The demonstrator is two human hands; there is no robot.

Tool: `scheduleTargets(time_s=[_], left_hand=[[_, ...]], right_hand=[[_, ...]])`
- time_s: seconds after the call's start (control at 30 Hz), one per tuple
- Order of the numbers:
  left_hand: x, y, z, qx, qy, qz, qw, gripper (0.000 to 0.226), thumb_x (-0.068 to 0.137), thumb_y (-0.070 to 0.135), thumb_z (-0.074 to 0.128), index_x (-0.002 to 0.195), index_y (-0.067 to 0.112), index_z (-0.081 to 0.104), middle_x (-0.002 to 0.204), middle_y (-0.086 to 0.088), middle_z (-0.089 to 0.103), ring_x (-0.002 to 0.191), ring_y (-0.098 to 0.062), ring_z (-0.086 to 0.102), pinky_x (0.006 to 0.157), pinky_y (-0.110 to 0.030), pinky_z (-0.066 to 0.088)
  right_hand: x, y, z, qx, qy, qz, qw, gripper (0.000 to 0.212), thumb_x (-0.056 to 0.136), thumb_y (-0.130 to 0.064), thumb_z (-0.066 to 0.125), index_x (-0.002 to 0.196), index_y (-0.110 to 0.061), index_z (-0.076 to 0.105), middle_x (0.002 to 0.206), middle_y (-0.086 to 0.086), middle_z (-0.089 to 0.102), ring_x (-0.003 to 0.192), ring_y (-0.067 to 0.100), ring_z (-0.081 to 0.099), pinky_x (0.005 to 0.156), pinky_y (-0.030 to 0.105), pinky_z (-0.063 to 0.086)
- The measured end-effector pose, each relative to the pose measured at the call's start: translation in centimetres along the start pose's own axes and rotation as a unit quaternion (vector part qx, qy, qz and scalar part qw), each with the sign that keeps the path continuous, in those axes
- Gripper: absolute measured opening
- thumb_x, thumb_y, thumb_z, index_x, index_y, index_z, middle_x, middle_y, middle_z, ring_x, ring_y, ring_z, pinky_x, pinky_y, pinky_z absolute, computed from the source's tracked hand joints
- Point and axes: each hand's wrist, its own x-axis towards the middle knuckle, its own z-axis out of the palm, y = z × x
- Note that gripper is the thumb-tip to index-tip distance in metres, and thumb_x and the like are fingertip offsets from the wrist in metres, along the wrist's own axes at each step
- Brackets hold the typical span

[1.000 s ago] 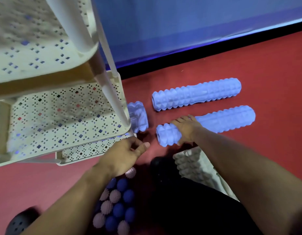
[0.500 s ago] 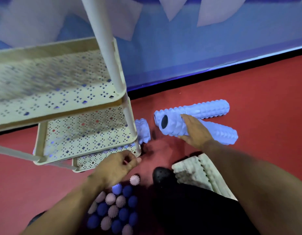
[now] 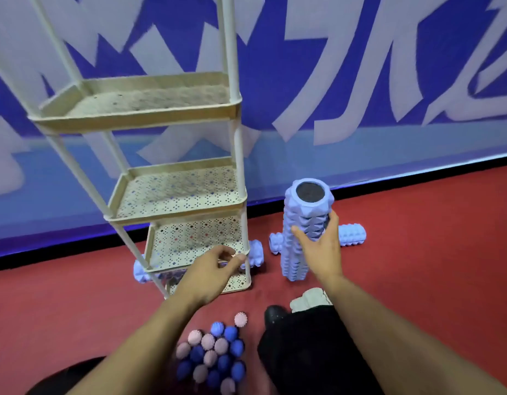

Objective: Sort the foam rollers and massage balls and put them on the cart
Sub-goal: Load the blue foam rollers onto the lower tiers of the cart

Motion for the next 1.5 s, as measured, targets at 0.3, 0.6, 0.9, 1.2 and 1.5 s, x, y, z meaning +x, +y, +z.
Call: scheduleTargets(time_s=[0.3,0.6,0.9,1.2,1.5], left_hand=[[-9.4,-1.2,-4.1,0.000,0.069,0.018,0.997,0.049,0.089,0.058,0.065,0.126,0.026,0.058,0.122,0.008,0.066,0.102,-0.003,0.065,0.089,-0.023,0.047],[-14.1,-5.2,-6.3,0.200,0.109,0.048,0.972,0.094,0.078,0.067,0.070,0.154,0.026,0.031,0.155,0.002,0.038,0.140,-0.022,0.038,0.113,-0.039,0.037],[-14.9,-7.3,-12.0,0.459,0.148,0.101,0.870,0.119,0.064,0.082,0.066,0.158,0.020,0.027,0.152,-0.006,0.041,0.143,-0.031,0.035,0.122,-0.052,0.019],[-16.9,-9.2,-13.1,0.474,0.156,0.117,0.859,0.088,0.054,0.071,0.073,0.119,0.012,0.066,0.102,-0.005,0.064,0.091,-0.033,0.063,0.082,-0.045,0.050],[-17.5,-10.5,-13.5,0.489,0.137,0.171,0.844,0.085,0.058,0.067,0.071,0.119,0.008,0.066,0.107,-0.008,0.066,0.093,-0.034,0.064,0.084,-0.047,0.050]], right_hand=[[-11.6,-7.9,1.6,0.176,0.100,0.093,0.975,0.067,0.083,-0.038,0.080,0.133,-0.020,0.040,0.129,-0.003,0.061,0.117,0.014,0.062,0.088,0.020,0.048],[-16.4,-10.1,2.9,0.383,0.095,0.254,0.883,0.052,0.089,-0.044,0.072,0.132,-0.019,0.057,0.123,0.000,0.071,0.107,0.016,0.071,0.075,0.047,0.063],[-17.7,-10.1,3.2,0.392,-0.009,0.328,0.859,0.041,0.091,-0.057,0.063,0.114,-0.023,0.068,0.117,0.006,0.072,0.106,0.030,0.070,0.076,0.045,0.061],[-16.9,-10.2,4.1,0.067,-0.027,0.306,0.949,0.076,0.088,-0.056,0.067,0.145,-0.012,0.044,0.142,0.010,0.052,0.125,0.030,0.052,0.103,0.047,0.046],[-15.8,-8.6,5.1,-0.421,-0.375,-0.207,0.799,0.113,0.063,-0.088,0.061,0.156,-0.039,0.020,0.166,-0.012,0.015,0.155,0.017,0.003,0.125,0.044,-0.005]])
